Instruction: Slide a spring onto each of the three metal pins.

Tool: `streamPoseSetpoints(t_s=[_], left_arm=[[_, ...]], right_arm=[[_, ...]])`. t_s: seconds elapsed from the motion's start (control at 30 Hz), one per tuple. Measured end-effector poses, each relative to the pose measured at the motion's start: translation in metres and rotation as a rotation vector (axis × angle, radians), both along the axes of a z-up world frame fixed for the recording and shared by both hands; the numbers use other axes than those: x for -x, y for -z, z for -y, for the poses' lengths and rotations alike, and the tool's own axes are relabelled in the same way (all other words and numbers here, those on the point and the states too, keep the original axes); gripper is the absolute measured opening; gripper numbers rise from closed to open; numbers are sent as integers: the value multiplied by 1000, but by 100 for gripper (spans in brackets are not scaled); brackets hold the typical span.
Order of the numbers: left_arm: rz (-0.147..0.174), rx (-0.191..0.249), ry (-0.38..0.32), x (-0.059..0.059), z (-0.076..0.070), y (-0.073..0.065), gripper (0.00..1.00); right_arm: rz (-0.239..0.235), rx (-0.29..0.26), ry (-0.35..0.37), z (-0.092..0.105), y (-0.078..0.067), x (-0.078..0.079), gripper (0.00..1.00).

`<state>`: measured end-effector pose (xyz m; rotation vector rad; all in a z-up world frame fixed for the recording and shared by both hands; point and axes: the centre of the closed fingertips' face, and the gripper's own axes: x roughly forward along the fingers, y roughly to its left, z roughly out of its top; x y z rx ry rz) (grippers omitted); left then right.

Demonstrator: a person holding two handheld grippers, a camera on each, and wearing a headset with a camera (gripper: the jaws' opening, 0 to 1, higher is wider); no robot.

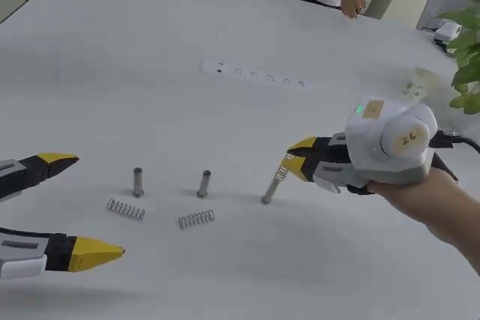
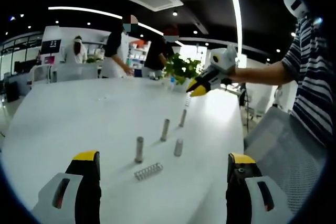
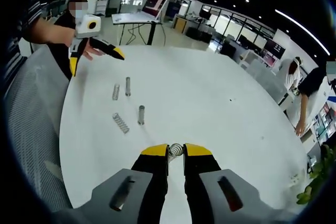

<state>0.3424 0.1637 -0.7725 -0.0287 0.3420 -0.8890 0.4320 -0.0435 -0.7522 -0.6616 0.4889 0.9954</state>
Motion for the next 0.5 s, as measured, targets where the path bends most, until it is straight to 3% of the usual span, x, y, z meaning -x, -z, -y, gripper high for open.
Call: streamPoseSetpoints(t_s=[0.5], left_arm=[[-11, -1, -8, 3, 0, 3, 98]], right_arm=[[-4, 40, -14, 0, 16, 1, 8]])
